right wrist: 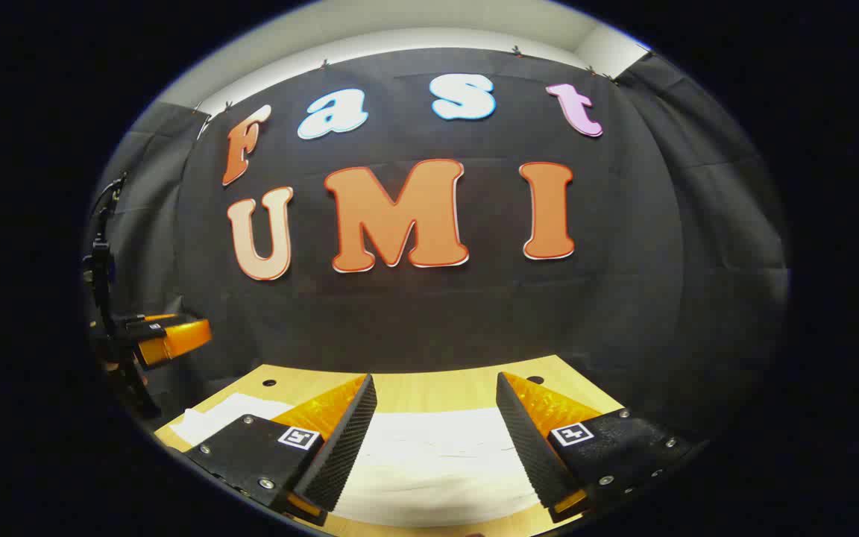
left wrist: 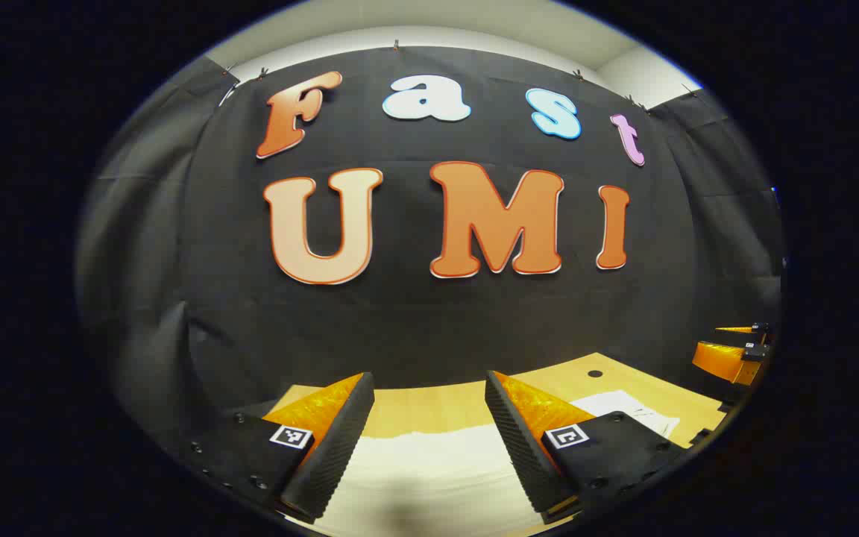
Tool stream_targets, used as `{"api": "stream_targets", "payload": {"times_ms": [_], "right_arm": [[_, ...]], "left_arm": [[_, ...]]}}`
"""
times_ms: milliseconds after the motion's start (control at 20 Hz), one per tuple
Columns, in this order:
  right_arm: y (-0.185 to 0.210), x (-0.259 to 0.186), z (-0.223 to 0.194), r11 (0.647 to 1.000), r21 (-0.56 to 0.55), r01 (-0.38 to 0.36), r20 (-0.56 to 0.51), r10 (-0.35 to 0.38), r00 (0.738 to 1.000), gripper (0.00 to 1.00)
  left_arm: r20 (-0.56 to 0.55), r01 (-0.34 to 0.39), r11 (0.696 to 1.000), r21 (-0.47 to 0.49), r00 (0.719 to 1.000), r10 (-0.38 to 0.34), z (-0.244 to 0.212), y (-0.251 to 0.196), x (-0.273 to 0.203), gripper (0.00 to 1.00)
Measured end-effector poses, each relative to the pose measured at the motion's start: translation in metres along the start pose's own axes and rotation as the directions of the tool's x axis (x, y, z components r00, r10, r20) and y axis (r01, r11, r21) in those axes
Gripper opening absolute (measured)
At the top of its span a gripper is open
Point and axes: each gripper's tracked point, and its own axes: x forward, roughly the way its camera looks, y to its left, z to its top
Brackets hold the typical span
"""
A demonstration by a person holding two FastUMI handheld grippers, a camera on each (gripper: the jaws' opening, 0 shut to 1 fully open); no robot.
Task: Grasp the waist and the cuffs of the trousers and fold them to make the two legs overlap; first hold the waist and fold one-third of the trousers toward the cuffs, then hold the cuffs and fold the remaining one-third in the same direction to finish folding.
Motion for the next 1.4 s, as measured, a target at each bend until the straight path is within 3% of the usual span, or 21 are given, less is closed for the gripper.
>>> {"api": "stream_targets", "payload": {"times_ms": [250, 550, 600, 750, 1200, 1400], "right_arm": [[0.013, 0.007, 0.008, 1.0, -0.007, -0.001, -0.013, 0.001, 1.0, 0.97], [0.013, 0.009, 0.01, 1.0, -0.014, 0.008, -0.018, -0.009, 1.0, 0.97], [0.014, 0.008, 0.008, 1.0, -0.019, 0.006, -0.023, -0.007, 1.0, 1.0], [0.012, 0.007, 0.006, 1.0, -0.021, 0.004, -0.032, -0.004, 0.999, 0.97], [0.003, 0.005, -0.009, 1.0, -0.027, 0.005, -0.078, -0.007, 0.997, 0.97], [-0.007, 0.008, -0.026, 0.999, 0.042, 0.01, -0.135, -0.004, 0.991, 0.97]], "left_arm": [[0.005, -0.047, 0.999, 0.008, 0.999, 0.047, -0.003, 0.059, -0.021, 0.98], [-0.022, -0.084, 0.995, -0.05, 0.996, 0.083, -0.024, 0.087, -0.026, 0.98], [-0.022, -0.092, 0.995, -0.039, 0.996, 0.091, -0.026, 0.089, -0.027, 0.98], [-0.021, -0.103, 0.994, -0.021, 0.995, 0.103, -0.025, 0.094, -0.028, 0.98], [-0.037, -0.125, 0.99, -0.067, 0.992, 0.123, -0.035, 0.099, -0.033, 0.98], [-0.045, -0.148, 0.987, -0.066, 0.988, 0.145, -0.039, 0.106, -0.033, 0.96]]}}
